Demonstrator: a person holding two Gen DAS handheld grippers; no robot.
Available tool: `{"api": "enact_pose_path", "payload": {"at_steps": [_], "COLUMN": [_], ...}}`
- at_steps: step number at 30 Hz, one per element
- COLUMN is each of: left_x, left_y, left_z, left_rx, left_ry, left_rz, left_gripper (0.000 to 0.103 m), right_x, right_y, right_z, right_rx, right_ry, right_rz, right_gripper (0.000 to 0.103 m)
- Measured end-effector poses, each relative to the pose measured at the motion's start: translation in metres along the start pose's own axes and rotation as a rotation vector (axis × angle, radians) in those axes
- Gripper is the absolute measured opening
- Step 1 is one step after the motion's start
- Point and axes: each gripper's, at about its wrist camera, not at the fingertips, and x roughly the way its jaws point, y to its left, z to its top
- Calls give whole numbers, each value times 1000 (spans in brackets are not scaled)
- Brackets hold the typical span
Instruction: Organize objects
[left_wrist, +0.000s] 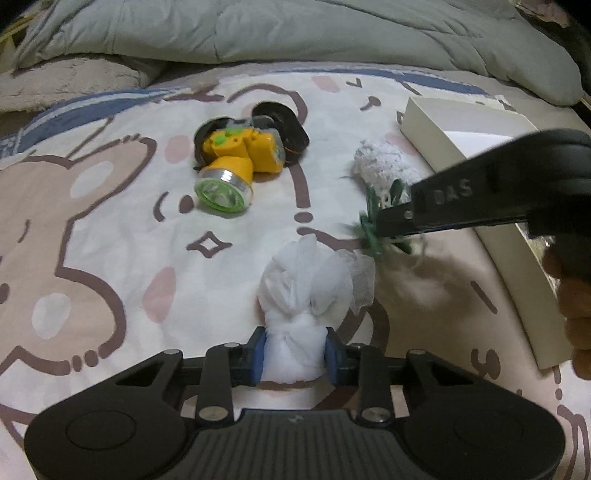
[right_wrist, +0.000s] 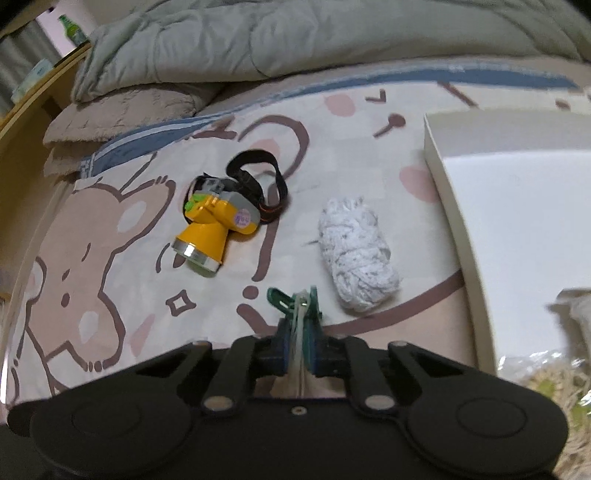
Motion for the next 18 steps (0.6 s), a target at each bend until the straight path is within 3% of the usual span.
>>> {"api": "enact_pose_path", "payload": {"at_steps": [18], "left_x": [-88], "left_y": [14], "left_z": [6], "left_rx": [-137], "left_ry": [-227], "left_rz": [37], "left_gripper": [33], "right_x": [-101], "right_y": [9], "right_z": [-13], "right_rx": [-71], "right_ry": [-181], "right_rz": [-2], "right_gripper": [10]}}
